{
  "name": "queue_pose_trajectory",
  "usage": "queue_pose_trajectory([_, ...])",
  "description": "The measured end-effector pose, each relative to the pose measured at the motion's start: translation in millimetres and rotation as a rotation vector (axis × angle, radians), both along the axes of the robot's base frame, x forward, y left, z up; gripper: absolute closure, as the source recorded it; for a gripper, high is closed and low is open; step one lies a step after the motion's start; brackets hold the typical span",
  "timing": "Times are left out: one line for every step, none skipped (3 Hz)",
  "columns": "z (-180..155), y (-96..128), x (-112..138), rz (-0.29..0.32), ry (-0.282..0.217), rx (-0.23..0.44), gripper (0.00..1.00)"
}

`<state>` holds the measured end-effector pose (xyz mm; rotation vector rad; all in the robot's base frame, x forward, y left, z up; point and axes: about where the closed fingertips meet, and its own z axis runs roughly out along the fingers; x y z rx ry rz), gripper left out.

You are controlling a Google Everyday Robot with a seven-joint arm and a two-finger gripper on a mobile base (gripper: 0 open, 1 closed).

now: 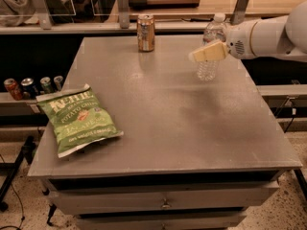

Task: Move water bottle near green jalapeno chip bag

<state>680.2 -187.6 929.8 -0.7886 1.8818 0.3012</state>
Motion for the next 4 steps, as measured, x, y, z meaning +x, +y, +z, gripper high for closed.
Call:
queue_pose_trajectory([0.2, 2.8, 1.3, 0.012, -0.001, 0.005, 0.4])
queue_pose_trajectory([-0.2, 4.4, 2.1, 0.023, 0.0, 0.004, 0.63])
queue_pose_trajectory([5.8, 2.4, 0.8, 0.033, -0.009, -0.004, 0.87])
queue_pose_trajectory([30.0, 1.5, -5.5, 0.062, -0.052, -0.002, 1.0])
